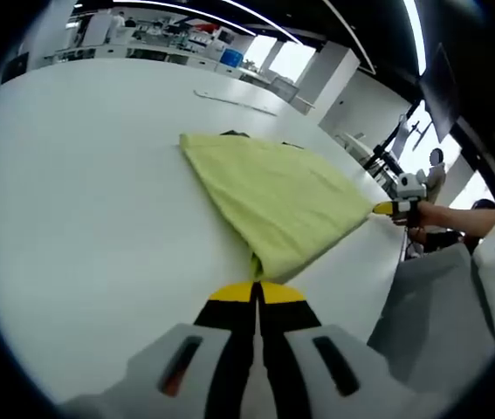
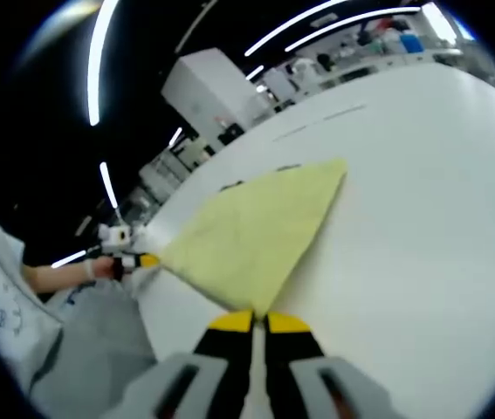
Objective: Fold the garment on the visible template until the final outline fits inside the template.
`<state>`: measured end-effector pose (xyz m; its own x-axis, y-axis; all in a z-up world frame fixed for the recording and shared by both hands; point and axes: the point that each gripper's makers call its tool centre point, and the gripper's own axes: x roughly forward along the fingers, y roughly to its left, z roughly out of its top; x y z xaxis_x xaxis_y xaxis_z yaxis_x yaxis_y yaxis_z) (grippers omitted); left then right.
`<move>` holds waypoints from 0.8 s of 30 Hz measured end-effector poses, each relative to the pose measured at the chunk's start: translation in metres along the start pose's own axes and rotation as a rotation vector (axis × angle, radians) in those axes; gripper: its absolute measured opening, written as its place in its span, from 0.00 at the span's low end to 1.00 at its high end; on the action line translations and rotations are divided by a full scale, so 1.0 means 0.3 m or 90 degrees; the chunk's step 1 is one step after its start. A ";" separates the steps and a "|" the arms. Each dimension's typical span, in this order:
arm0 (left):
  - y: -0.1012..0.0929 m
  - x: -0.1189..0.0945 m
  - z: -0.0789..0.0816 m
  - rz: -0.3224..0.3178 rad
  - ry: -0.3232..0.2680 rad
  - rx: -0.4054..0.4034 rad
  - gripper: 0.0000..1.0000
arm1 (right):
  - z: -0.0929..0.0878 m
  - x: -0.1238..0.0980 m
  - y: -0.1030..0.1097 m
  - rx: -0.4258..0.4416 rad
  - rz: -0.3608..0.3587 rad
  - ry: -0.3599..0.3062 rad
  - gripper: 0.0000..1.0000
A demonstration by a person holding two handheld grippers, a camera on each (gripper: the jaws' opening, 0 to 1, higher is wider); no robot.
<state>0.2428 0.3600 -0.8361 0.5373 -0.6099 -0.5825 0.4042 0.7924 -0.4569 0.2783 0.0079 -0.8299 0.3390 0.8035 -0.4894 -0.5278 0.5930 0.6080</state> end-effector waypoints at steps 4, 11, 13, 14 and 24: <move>-0.005 -0.004 -0.001 0.004 -0.007 0.002 0.00 | -0.010 -0.003 -0.004 0.001 0.000 0.002 0.00; 0.001 -0.049 0.050 0.021 -0.054 0.031 0.00 | 0.030 -0.044 0.027 -0.050 -0.026 -0.026 0.22; -0.013 -0.069 0.092 0.023 -0.087 0.038 0.09 | 0.052 -0.065 0.031 -0.090 -0.050 -0.041 0.44; -0.032 -0.073 0.111 0.029 -0.102 0.055 0.21 | 0.064 -0.077 0.036 -0.106 -0.064 -0.048 0.54; -0.125 -0.093 0.189 0.069 -0.154 0.125 0.99 | 0.070 -0.112 0.090 -0.176 -0.093 -0.065 0.99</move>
<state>0.2547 0.3479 -0.7647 0.7356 -0.5206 -0.4334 0.4573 0.8537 -0.2491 0.2690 -0.0020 -0.7840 0.4961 0.7202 -0.4850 -0.6544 0.6773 0.3363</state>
